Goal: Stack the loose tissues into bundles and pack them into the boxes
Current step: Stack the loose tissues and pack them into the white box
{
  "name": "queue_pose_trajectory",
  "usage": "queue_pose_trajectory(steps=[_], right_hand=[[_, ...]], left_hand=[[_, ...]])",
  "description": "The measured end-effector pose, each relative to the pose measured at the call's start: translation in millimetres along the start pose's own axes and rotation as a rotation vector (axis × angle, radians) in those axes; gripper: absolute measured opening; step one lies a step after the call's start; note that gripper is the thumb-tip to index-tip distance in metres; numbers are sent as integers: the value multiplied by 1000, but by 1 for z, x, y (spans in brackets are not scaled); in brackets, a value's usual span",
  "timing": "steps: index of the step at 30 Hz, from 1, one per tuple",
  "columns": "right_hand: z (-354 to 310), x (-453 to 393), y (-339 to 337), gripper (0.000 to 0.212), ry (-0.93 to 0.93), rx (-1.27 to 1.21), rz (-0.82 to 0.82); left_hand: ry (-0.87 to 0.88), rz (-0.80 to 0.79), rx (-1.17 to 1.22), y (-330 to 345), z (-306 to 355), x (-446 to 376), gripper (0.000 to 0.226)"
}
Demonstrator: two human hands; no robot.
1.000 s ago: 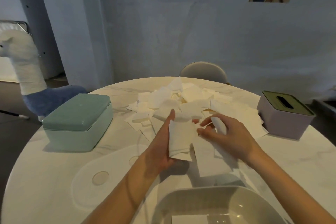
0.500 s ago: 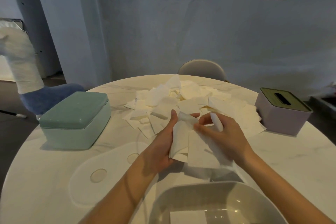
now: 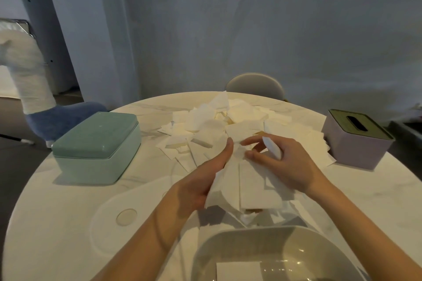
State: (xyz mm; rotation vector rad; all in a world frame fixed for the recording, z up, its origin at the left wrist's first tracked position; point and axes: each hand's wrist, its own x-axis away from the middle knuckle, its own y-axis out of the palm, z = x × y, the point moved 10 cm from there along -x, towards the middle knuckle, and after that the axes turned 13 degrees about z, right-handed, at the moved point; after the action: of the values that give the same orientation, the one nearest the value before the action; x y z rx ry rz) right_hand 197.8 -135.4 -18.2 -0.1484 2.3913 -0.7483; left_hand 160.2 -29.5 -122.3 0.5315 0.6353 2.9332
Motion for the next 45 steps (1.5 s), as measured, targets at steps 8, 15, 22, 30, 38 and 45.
queue_pose_trajectory(steps=[8, 15, 22, 30, 38, 45], right_hand=[[8, -1, -16, 17, 60, -17, 145], [12, -3, -15, 11, 72, -113, 74], [-10, -6, -12, 18, -70, -217, 9], [-1, -21, -23, 9, -2, -77, 194], [13, -24, -44, 27, 216, -519, 191], [-3, -2, 9, 57, 226, -559, -404]], left_hand=[[7, -98, -24, 14, 5, 12, 45], [3, -124, 3, 14, 8, 17, 64], [-103, -224, -71, 22, -2, 22, 65], [-47, -148, -78, 7, 0, 14, 47], [43, 37, 271, -7, 20, 2, 54], [342, 196, 138, -13, 44, 18, 43]])
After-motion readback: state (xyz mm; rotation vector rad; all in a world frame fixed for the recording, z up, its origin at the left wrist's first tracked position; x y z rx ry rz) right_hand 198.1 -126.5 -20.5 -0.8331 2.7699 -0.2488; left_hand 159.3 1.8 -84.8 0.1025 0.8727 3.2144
